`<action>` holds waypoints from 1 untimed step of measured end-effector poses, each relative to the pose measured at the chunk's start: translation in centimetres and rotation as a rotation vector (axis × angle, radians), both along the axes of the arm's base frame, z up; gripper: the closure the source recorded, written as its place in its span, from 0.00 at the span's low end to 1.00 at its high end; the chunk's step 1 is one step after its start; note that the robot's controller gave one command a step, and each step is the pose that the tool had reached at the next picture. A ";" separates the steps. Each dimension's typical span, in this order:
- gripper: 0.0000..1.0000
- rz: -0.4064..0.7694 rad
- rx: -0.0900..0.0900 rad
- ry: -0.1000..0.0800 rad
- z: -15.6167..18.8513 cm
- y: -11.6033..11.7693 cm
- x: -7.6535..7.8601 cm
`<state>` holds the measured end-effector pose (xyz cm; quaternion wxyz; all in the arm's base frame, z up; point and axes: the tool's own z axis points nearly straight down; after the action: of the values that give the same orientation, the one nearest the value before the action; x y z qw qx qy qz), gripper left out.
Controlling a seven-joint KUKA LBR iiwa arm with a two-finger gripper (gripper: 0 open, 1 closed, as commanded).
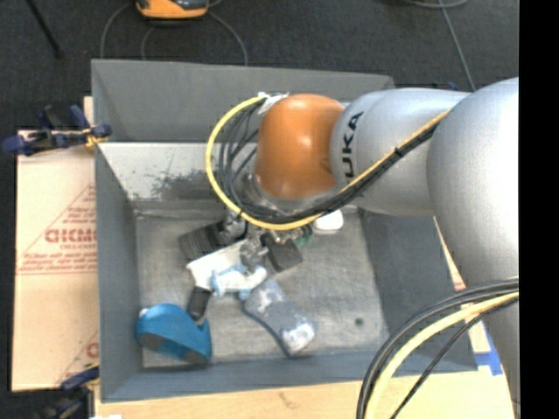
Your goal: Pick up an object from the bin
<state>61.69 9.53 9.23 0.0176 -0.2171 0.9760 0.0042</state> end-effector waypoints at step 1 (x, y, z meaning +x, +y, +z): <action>1.00 0.000 0.000 -0.001 0.0 0.0 0.0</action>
Offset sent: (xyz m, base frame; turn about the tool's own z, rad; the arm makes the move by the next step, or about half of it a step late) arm 0.0000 0.0000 0.0625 0.0000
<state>61.67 9.54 9.20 0.0180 -0.2174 0.9759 0.0041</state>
